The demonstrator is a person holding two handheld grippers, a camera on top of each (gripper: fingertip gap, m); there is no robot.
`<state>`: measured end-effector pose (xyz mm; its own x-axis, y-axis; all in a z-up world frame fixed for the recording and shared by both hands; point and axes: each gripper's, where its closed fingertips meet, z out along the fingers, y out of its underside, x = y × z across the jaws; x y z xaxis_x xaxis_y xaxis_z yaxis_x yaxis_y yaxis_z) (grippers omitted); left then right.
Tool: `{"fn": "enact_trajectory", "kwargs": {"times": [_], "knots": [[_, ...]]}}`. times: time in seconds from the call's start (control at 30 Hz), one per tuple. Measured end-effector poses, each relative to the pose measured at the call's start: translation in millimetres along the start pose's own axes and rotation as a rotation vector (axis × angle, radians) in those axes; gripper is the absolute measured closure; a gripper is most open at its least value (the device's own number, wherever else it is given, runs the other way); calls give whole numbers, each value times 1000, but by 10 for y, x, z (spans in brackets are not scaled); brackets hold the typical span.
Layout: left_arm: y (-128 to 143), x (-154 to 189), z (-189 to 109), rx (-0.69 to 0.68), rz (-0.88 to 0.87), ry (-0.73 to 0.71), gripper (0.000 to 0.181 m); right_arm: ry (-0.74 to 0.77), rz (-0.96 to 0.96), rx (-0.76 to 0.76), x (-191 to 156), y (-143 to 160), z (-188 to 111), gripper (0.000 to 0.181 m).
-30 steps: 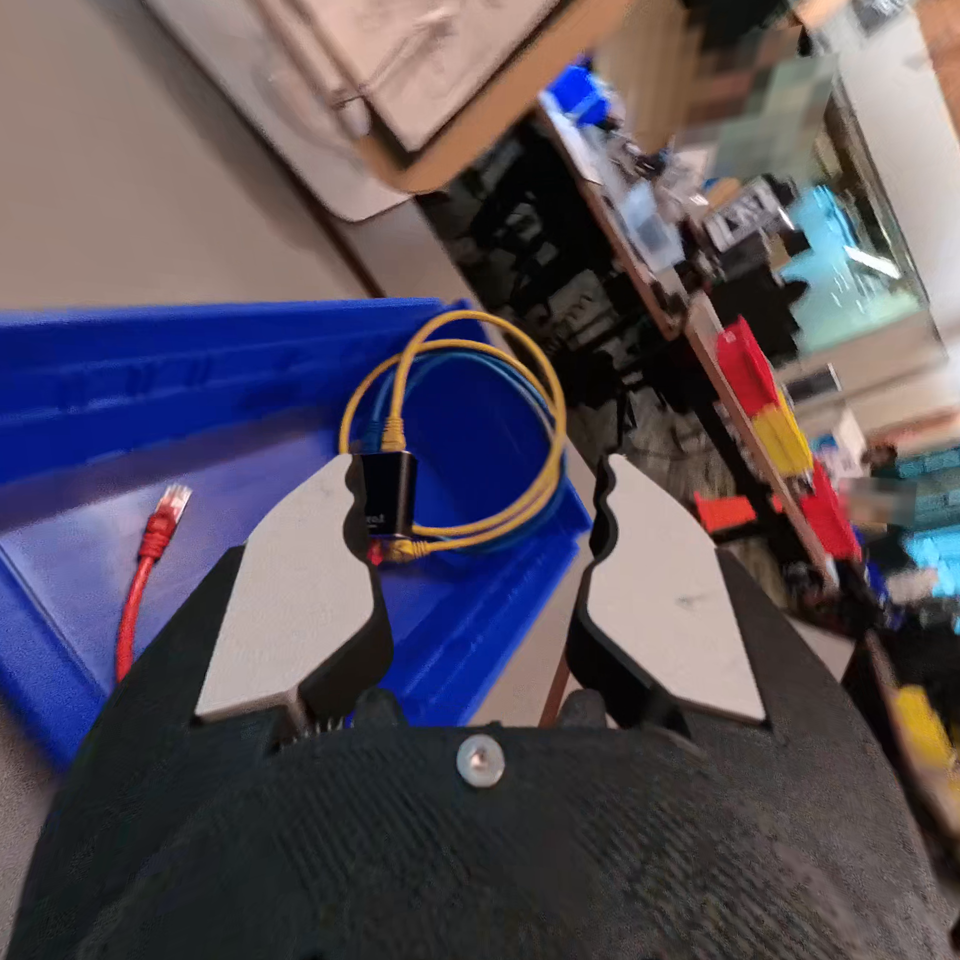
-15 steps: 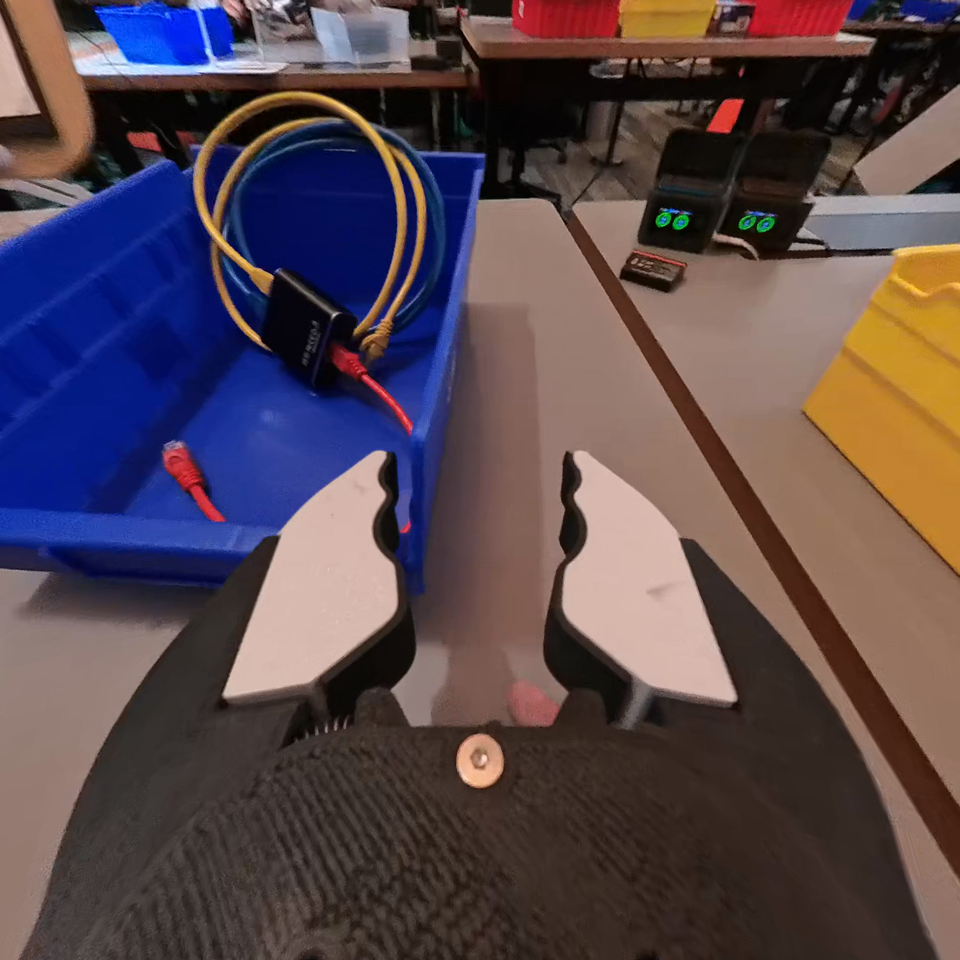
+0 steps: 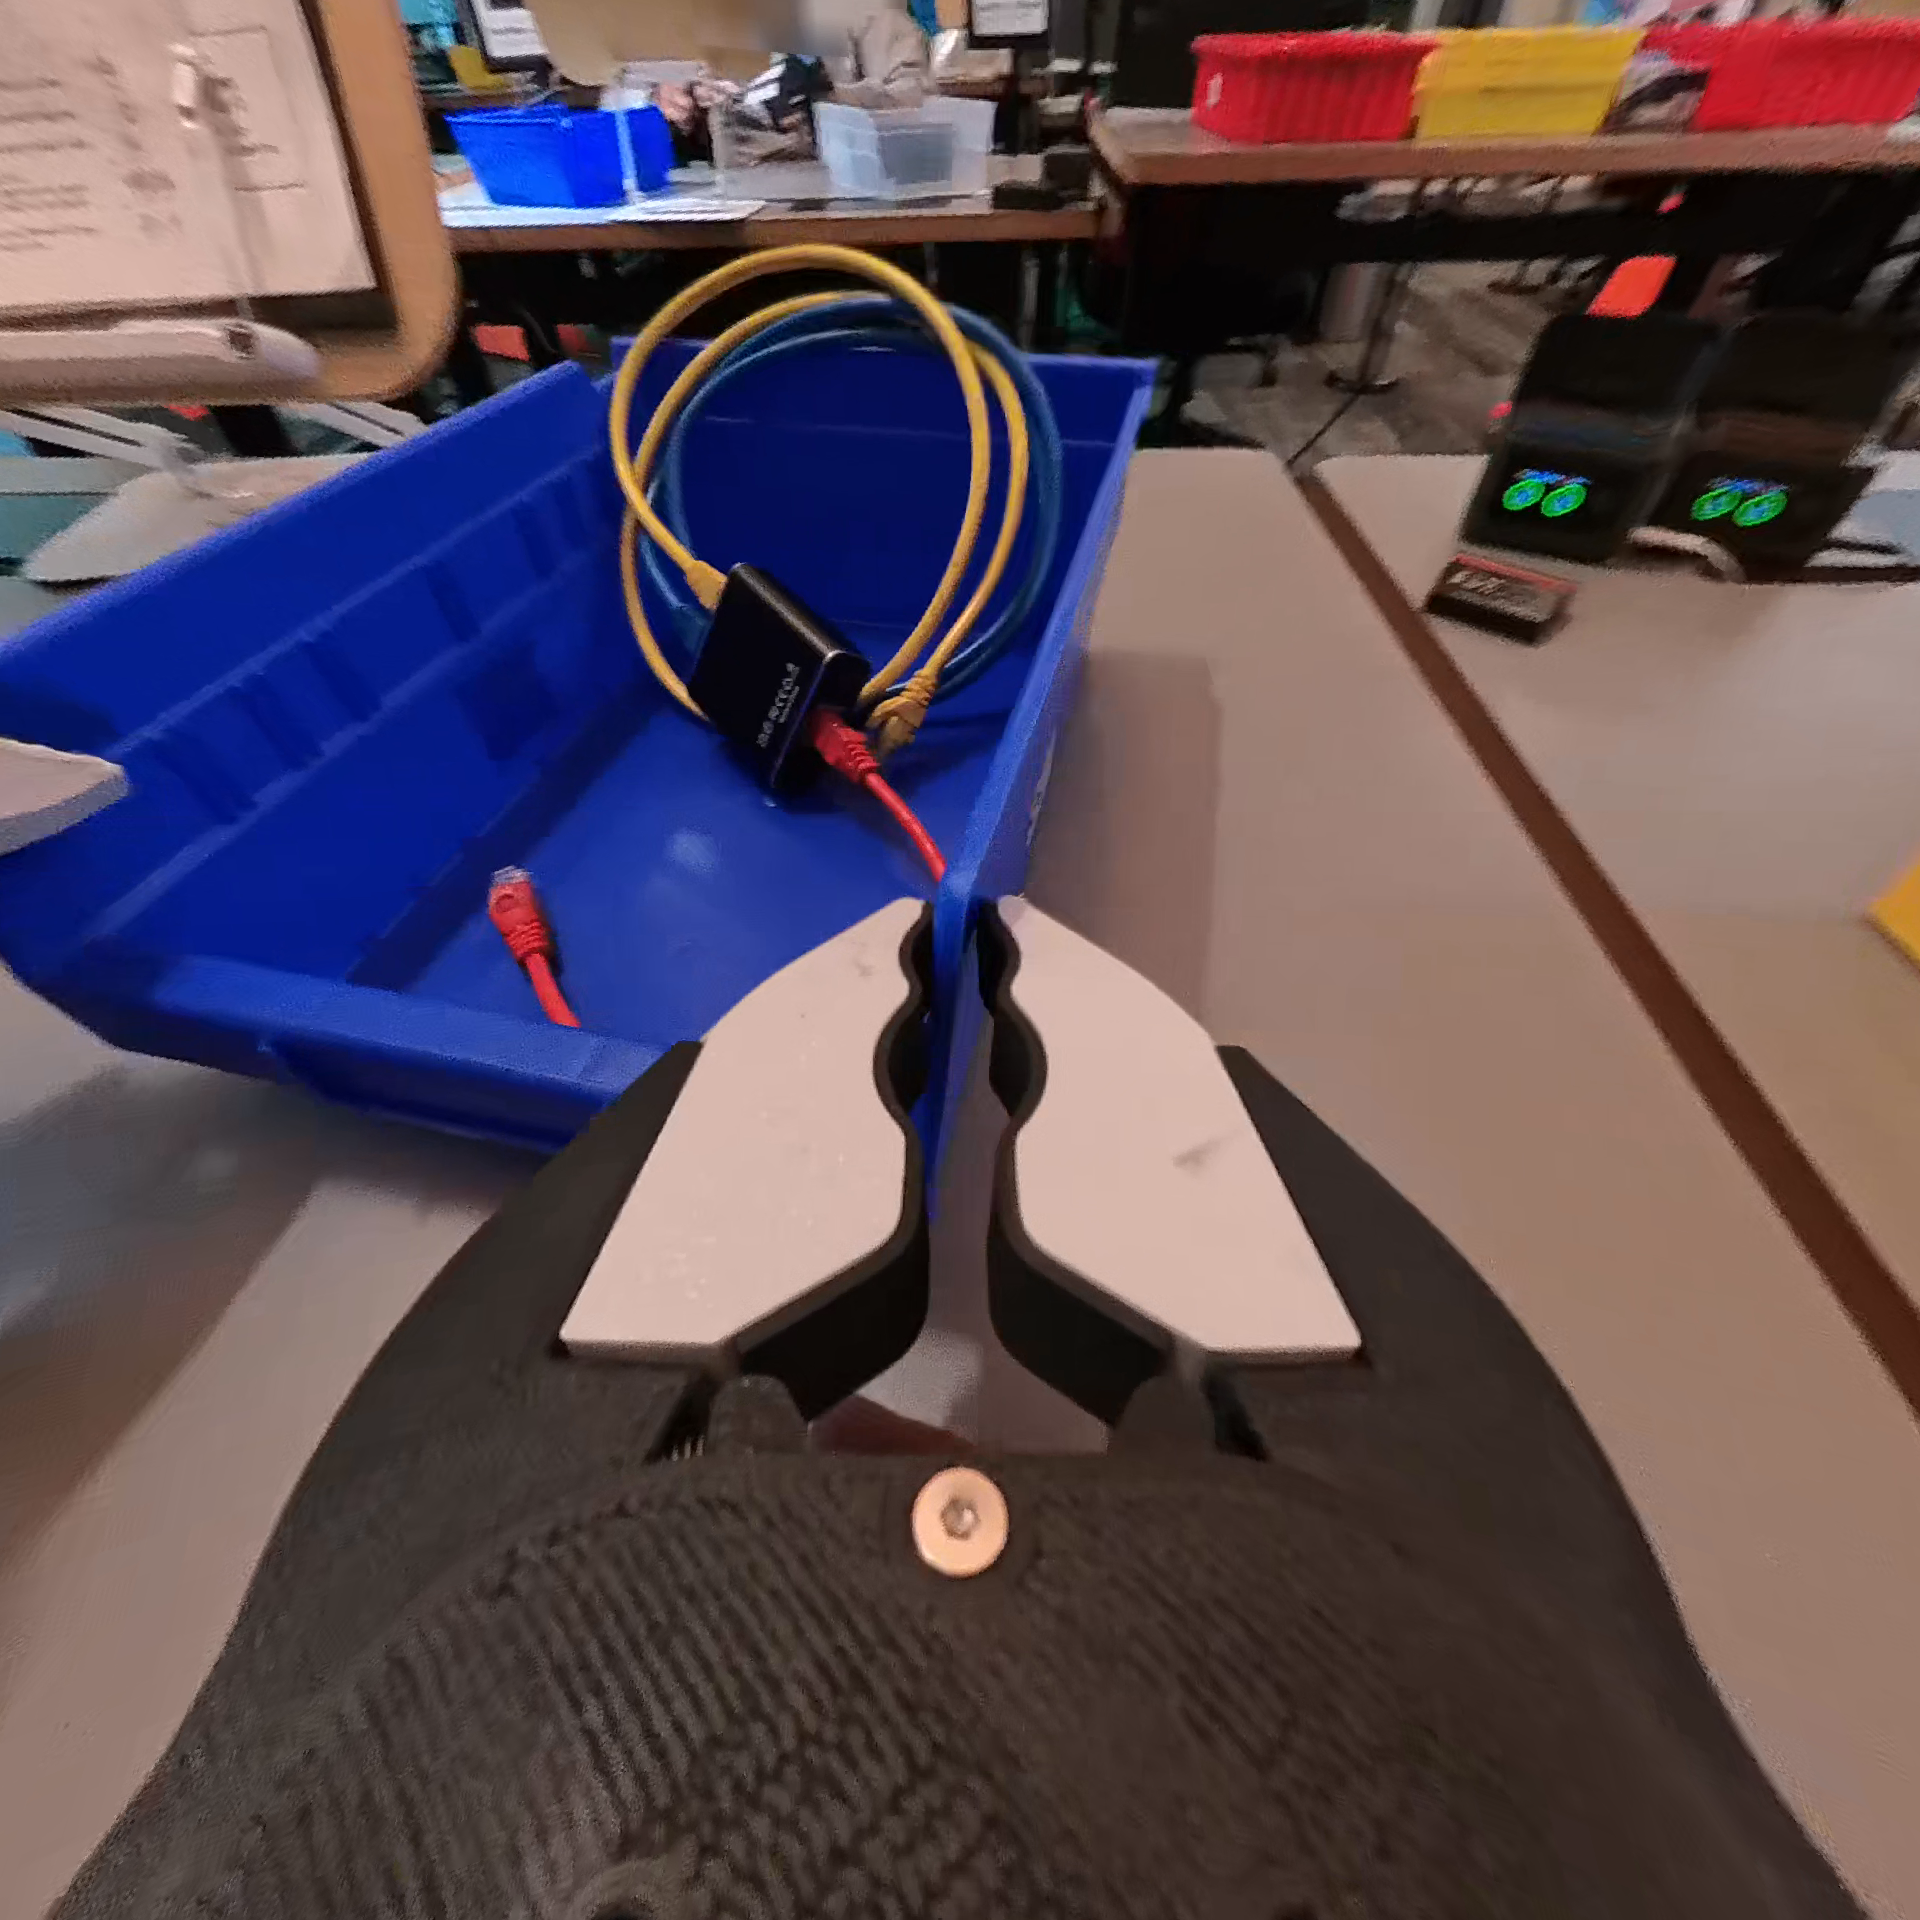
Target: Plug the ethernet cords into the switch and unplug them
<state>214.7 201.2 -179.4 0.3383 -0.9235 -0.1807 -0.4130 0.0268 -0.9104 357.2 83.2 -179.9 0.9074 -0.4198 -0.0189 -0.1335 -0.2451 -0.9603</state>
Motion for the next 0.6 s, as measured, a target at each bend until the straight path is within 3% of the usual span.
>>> {"fn": "enact_trajectory", "kwargs": {"times": [0.27, 0.6], "knots": [[298, -475, -537, 38, -39, -134, 167, -167, -57, -67, -817, 9, 126, 175], [1027, -1588, -1824, 27, -176, -315, 171, -429, -273, -61, -2697, 106, -15, 169]]}}
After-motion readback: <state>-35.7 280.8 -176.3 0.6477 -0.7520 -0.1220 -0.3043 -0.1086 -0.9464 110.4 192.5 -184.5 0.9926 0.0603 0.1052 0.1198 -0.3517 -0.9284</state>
